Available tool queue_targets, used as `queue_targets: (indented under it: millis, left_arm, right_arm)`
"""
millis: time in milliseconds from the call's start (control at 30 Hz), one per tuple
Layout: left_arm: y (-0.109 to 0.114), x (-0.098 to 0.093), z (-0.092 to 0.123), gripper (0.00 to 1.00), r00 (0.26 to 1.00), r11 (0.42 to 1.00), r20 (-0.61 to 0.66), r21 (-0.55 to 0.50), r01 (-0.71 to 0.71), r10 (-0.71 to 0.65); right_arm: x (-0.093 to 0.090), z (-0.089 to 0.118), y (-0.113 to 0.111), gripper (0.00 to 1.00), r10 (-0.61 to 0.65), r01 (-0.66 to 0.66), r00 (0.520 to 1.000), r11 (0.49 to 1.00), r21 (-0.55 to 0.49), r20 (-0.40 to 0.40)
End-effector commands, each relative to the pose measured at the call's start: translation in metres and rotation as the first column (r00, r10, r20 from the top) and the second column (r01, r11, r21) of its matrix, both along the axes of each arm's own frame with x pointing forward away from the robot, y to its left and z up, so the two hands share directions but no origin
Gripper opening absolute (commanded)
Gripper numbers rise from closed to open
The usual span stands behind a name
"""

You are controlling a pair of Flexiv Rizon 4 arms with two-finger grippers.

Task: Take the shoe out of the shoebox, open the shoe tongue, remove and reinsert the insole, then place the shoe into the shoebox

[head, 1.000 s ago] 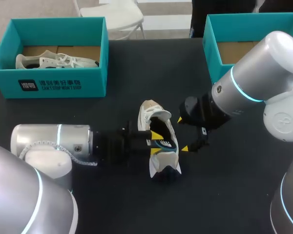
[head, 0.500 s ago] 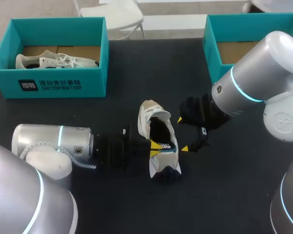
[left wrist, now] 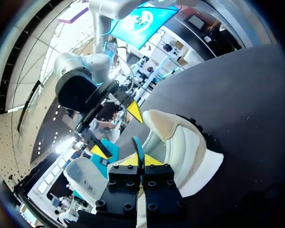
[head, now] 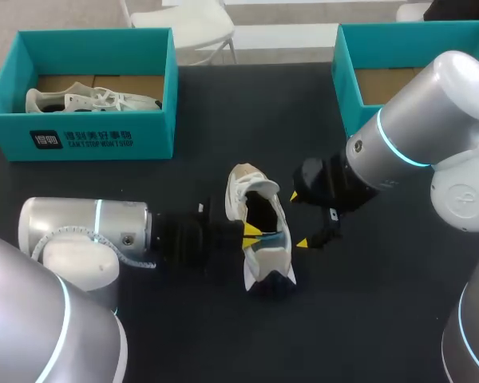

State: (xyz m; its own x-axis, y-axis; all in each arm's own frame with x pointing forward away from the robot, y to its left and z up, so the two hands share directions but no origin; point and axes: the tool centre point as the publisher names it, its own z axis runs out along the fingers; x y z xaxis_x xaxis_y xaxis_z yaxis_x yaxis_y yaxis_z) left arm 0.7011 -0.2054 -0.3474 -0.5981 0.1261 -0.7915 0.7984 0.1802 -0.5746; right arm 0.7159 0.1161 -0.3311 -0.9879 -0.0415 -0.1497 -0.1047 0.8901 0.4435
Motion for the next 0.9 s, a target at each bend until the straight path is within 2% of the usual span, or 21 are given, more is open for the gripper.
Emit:
queue_targets:
  millis: [33,67,100,200,700,900]
  left_arm:
    - [0.001,-0.004,0.002,0.34,1.0,1.0,-0.004,-0.007,0.009,-0.009]
    - [0.001,-0.004,0.002,0.34,1.0,1.0,-0.004,-0.007,0.009,-0.009]
    - [0.001,-0.006,0.007,0.41,1.0,1.0,-0.005,-0.018,0.011,-0.011]
    - [0.003,-0.007,0.014,0.46,1.0,0.999,-0.003,-0.038,0.014,-0.014]
    - [0.006,-0.01,0.038,0.47,1.0,0.995,0.001,-0.101,0.014,-0.014]
    - [0.009,-0.016,0.054,0.47,1.0,0.992,0.003,-0.123,0.031,-0.031]
  right_arm:
    - [-0.001,-0.001,0.001,1.0,-0.002,0.002,1.0,1.0,-0.001,0.002]
    - [-0.001,-0.001,0.001,1.0,-0.002,0.002,1.0,1.0,-0.001,0.002]
    - [-0.001,-0.001,0.001,1.0,-0.002,0.002,1.0,1.0,-0.001,0.002]
    - [-0.001,-0.001,0.001,1.0,-0.002,0.002,1.0,1.0,-0.001,0.002]
    - [-0.001,-0.001,0.001,1.0,-0.002,0.002,1.0,1.0,-0.001,0.002]
    - [-0.001,-0.001,0.001,1.0,-0.002,0.002,1.0,1.0,-0.001,0.002]
